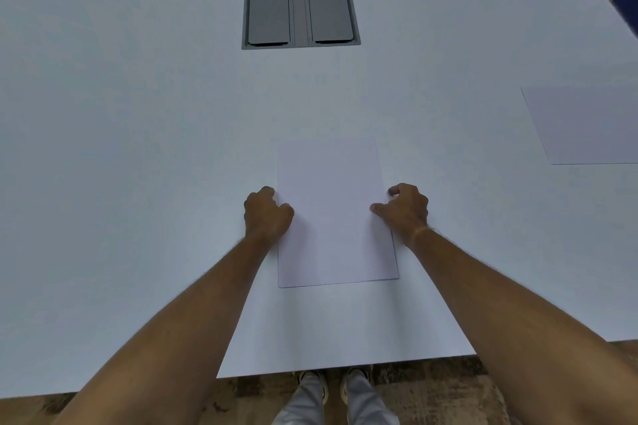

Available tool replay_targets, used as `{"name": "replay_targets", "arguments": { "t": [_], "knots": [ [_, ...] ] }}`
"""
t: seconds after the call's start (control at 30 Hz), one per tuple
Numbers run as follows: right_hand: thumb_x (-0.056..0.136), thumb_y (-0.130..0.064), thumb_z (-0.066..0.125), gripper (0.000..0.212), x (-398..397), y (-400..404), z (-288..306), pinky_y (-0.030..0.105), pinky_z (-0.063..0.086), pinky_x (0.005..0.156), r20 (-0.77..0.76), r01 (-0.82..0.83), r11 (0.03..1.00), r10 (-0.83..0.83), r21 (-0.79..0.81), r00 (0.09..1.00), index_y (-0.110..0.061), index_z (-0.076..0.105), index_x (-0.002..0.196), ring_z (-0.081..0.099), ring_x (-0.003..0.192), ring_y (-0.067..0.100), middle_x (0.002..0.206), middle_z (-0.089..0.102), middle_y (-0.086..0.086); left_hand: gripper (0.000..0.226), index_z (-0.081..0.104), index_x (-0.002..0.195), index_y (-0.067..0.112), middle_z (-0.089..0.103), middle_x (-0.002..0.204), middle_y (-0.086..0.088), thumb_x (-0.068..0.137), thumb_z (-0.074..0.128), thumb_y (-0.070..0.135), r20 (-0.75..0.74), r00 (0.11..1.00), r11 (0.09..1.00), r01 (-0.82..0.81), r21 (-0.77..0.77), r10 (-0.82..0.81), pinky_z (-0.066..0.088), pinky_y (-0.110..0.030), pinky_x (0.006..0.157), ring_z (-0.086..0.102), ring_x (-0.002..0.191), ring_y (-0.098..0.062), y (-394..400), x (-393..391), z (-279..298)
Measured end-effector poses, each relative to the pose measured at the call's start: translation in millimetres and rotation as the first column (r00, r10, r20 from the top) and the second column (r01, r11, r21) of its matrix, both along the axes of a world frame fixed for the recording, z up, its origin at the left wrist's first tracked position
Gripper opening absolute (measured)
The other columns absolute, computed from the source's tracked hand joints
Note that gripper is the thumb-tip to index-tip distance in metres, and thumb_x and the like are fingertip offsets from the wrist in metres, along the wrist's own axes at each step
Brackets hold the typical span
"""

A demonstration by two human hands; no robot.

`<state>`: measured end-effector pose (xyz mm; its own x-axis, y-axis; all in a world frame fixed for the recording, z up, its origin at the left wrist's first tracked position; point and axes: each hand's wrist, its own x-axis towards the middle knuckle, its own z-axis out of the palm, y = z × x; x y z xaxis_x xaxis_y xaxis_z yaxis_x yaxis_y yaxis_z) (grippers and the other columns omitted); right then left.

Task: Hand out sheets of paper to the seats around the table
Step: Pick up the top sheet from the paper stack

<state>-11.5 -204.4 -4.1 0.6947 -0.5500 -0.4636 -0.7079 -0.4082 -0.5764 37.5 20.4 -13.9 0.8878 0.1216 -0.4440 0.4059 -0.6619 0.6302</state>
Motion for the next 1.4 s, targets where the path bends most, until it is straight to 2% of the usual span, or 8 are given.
{"name": "replay_targets", "arguments": {
  "t": [0.07, 0.2, 0.37, 0.63, 0.83, 1.03, 1.2, 1.4],
  "knots": [
    [0.079, -0.017, 0.079, 0.051, 0, 0, 0, 0.039, 0.046, 0.101, 0.013, 0.009, 1.000, -0.009, -0.001, 1.000, -0.003, 0.060, 0.124, 0.055, 0.120, 0.031, 0.128, 0.060, 0.013, 0.010, 0.056, 0.078, 0.021, 0.066, 0.089, -0.011, 0.069, 0.054, 0.022, 0.012, 1.000, 1.000, -0.012, -0.019, 0.012, 0.042, -0.028, 0.078, 0.053, 0.087, -0.026, 0, -1, 1],
    [0.078, -0.016, 0.080, 0.043, -1, 0, 1, 0.040, 0.049, 0.099, 0.042, 0.069, 0.997, -0.069, 0.017, 0.997, -0.006, 0.064, 0.116, 0.061, 0.113, 0.031, 0.122, 0.064, 0.012, 0.026, 0.069, 0.105, 0.007, 0.069, 0.093, -0.006, 0.080, 0.062, 0.008, 0.017, 0.995, 0.995, -0.097, -0.032, 0.098, 0.049, -0.030, 0.089, 0.062, 0.098, -0.024, 1, 0, 0],
    [0.077, -0.016, 0.081, 0.027, 2, -1, 0, 0.034, 0.054, 0.088, 0.076, 0.164, 0.983, -0.170, 0.086, 0.982, -0.008, 0.069, 0.100, 0.065, 0.095, 0.026, 0.095, 0.064, 0.005, 0.010, 0.069, 0.088, 0.012, 0.066, 0.085, 0.000, 0.080, 0.073, 0.015, 0.006, 0.975, 0.970, -0.223, -0.095, 0.224, 0.047, -0.025, 0.077, 0.062, 0.083, -0.019, 0, 5, 0],
    [0.078, -0.014, 0.081, 0.020, 4, -10, -9, 0.032, 0.056, 0.080, 0.080, 0.237, 0.940, -0.263, 0.247, 0.961, -0.017, 0.064, 0.070, 0.062, 0.079, 0.021, 0.083, 0.066, 0.002, 0.010, 0.071, 0.084, 0.008, 0.069, 0.085, -0.004, 0.083, 0.073, 0.017, -0.035, 0.951, 0.934, -0.310, -0.178, 0.309, 0.048, -0.024, 0.069, 0.063, 0.074, -0.019, 1, 11, -4],
    [0.078, -0.012, 0.082, 0.014, 10, -15, 3, 0.022, 0.048, 0.056, 0.119, 0.238, 0.903, -0.297, 0.358, 0.947, -0.012, 0.069, 0.084, 0.055, 0.059, 0.015, 0.079, 0.067, 0.004, 0.007, 0.070, 0.076, 0.012, 0.069, 0.081, -0.006, 0.082, 0.074, 0.014, -0.110, 0.926, 0.870, -0.378, -0.316, 0.362, 0.058, -0.031, 0.078, 0.061, 0.068, -0.020, 8, 16, 5],
    [0.080, -0.011, 0.080, 0.013, 21, -19, 24, 0.030, 0.057, 0.072, 0.190, 0.168, 0.867, -0.285, 0.470, 0.940, -0.012, 0.071, 0.090, 0.062, 0.076, 0.019, 0.088, 0.070, 0.004, 0.005, 0.071, 0.088, 0.005, 0.072, 0.089, -0.010, 0.083, 0.070, 0.004, -0.237, 0.876, 0.709, -0.480, -0.517, 0.420, 0.057, -0.028, 0.068, 0.068, 0.074, -0.020, 19, 24, 40],
    [0.083, -0.009, 0.077, 0.009, 29, -14, 49, 0.034, 0.057, 0.082, 0.237, 0.078, 0.834, -0.244, 0.546, 0.940, -0.012, 0.071, 0.088, 0.064, 0.085, 0.020, 0.096, 0.071, 0.009, 0.005, 0.070, 0.086, 0.005, 0.073, 0.091, -0.010, 0.083, 0.068, 0.001, -0.194, 0.861, 0.653, -0.488, -0.579, 0.471, 0.056, -0.025, 0.065, 0.071, 0.080, -0.020, 35, 16, 71],
    [0.084, -0.005, 0.075, 0.017, 34, 11, 79, 0.021, 0.052, 0.063, 0.302, -0.067, 0.794, -0.151, 0.604, 0.941, -0.005, 0.070, 0.100, 0.063, 0.075, 0.014, 0.088, 0.069, 0.006, 0.005, 0.070, 0.085, 0.005, 0.072, 0.095, -0.010, 0.083, 0.071, 0.001, -0.094, 0.825, 0.642, -0.501, -0.580, 0.558, 0.056, -0.022, 0.063, 0.070, 0.085, -0.020, 64, -2, 99]
  ]
}}
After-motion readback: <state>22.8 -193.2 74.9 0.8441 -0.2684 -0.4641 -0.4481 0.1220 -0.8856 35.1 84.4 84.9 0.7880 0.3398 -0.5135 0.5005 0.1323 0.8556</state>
